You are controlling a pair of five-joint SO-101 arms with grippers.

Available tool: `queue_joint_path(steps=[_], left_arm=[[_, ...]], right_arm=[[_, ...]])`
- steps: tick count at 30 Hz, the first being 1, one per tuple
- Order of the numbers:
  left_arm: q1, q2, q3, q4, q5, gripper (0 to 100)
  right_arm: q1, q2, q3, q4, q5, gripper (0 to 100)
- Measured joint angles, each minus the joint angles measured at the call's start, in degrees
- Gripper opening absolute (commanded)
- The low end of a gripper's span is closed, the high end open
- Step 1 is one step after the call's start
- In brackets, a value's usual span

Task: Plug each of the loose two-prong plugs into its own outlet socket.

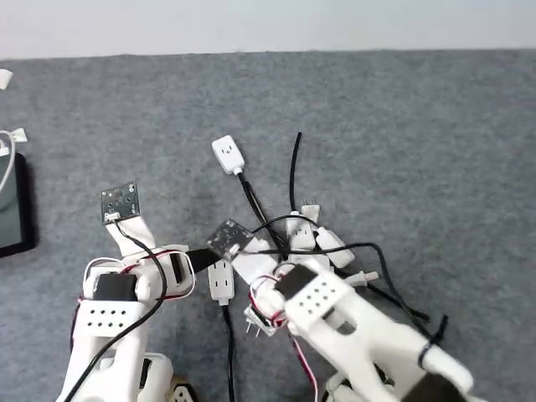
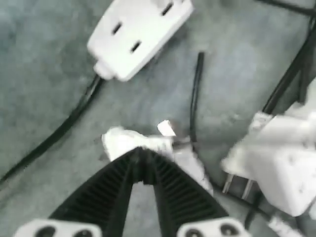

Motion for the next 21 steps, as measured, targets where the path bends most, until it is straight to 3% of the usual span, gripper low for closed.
queue_joint_path(steps=[6,21], left_arm=[[0.0,0.0,0.0,0.0,0.0,45],[0.1,0.0,0.0,0.0,0.0,45]], right_arm=[[1.8,2.3,0.4,0.2,-0.1,0.9],[15.1,-0.4,0.6,-0.4,0.0,0.9]])
